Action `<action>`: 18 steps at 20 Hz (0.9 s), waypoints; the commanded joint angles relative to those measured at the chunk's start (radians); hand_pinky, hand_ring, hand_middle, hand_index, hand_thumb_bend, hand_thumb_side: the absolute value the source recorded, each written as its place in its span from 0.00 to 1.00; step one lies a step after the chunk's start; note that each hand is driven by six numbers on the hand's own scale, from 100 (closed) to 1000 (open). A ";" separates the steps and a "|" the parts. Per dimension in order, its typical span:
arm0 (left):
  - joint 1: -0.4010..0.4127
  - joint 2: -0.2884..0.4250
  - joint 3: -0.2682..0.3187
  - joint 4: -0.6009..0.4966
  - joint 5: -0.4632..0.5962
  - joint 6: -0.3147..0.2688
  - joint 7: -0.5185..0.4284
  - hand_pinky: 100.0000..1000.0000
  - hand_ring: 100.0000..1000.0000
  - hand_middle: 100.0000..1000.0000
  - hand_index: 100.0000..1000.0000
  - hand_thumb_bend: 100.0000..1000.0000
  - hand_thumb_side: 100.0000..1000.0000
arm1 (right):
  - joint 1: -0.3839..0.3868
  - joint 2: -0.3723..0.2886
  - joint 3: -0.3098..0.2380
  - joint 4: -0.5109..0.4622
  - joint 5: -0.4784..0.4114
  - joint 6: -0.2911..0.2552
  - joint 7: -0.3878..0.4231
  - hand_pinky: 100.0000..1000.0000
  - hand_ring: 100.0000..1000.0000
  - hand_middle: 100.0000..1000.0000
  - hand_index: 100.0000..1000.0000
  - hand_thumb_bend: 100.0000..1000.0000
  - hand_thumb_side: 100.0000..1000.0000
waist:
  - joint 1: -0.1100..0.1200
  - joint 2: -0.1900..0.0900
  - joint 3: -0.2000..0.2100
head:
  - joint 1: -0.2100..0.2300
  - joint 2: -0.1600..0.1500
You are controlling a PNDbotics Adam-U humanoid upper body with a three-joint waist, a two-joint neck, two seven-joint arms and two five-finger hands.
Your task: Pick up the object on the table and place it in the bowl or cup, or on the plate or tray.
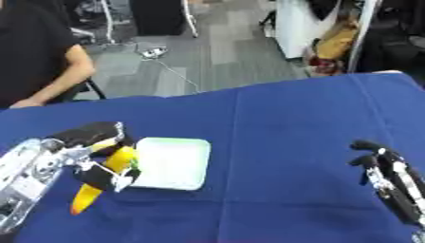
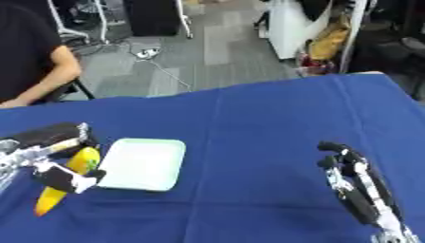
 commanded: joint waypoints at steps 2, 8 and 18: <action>-0.079 -0.029 0.013 0.081 -0.047 -0.009 0.029 0.00 0.00 0.00 0.21 0.00 0.18 | -0.017 -0.009 0.006 -0.011 0.001 -0.005 0.008 0.31 0.59 0.74 0.85 0.00 0.81 | -0.001 -0.021 -0.012 | 0.002 -0.022; -0.139 -0.064 0.043 0.187 -0.110 -0.025 0.069 0.00 0.00 0.00 0.20 0.00 0.18 | -0.033 -0.003 0.016 -0.016 0.000 -0.008 0.019 0.31 0.59 0.74 0.85 0.00 0.81 | 0.007 0.004 -0.054 | 0.013 -0.052; -0.158 -0.075 0.063 0.241 -0.155 -0.035 0.096 0.00 0.00 0.00 0.20 0.00 0.18 | -0.042 0.000 0.019 -0.022 0.001 -0.008 0.022 0.31 0.59 0.74 0.85 0.00 0.81 | 0.008 0.029 -0.082 | 0.018 -0.069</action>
